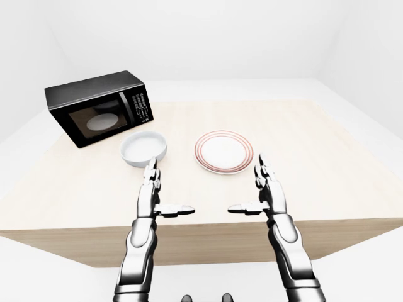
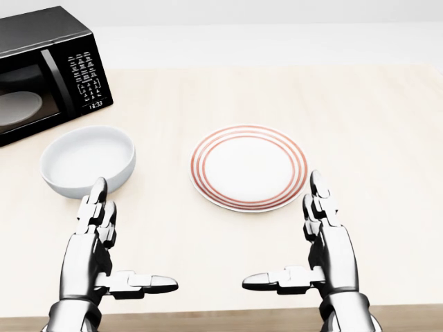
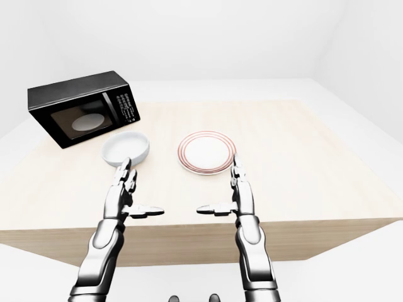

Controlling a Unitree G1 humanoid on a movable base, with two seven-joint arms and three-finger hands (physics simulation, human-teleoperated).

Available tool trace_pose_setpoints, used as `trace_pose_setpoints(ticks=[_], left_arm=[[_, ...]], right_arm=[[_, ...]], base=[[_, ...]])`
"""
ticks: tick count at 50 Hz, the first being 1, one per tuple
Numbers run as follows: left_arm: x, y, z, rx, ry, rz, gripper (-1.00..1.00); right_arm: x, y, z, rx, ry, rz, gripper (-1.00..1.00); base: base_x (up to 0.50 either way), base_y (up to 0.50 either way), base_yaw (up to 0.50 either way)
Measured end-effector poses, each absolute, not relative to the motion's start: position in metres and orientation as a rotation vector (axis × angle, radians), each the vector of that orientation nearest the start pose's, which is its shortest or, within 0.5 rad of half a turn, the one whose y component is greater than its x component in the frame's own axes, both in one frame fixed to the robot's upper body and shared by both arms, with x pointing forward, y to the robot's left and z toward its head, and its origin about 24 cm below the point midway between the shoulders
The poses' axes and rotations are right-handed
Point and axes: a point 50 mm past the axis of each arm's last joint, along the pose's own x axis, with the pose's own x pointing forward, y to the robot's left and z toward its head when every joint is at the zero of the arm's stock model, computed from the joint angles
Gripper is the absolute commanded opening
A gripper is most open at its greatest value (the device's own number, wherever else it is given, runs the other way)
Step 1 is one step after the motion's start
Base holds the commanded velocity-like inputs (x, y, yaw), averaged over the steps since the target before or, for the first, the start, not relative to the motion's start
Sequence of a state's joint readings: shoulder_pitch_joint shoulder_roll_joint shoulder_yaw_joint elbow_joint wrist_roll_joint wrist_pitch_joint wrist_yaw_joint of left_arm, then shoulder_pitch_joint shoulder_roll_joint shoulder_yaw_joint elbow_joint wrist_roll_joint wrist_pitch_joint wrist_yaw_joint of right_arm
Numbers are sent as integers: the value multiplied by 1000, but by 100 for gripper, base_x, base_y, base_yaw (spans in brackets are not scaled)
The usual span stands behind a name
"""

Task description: Pick up the white bowl and put it on the plate.

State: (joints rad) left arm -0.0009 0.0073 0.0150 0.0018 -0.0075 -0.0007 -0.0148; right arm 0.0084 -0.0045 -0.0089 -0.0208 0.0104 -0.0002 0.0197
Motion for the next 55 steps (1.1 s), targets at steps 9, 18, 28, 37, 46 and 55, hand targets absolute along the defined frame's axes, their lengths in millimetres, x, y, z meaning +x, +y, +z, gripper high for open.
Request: trace_pose_setpoints(ticks=[9,18,28,37,46,55], left_arm=[[254,157,41,0,0,0,100],[254,158,41,-2,0,-2,100],[254,159,41,-1,0,-1,100],[254,160,41,0,0,0,100],[254,160,41,0,0,0,100],[254,160,41,0,0,0,100]], right_arm=[[249,-152,50,13,-38,24,100],[248,-152,50,-2,-45,27,100],[247,-148,48,-14,-45,36,100],[246,-146,47,-17,-43,45,100],[246,-145,45,-16,-40,51,100],[245,-144,44,-13,-39,54,100]], base=[[0,0,0],[0,9,0],[0,45,0],[0,47,0],[0,47,0],[0,47,0]])
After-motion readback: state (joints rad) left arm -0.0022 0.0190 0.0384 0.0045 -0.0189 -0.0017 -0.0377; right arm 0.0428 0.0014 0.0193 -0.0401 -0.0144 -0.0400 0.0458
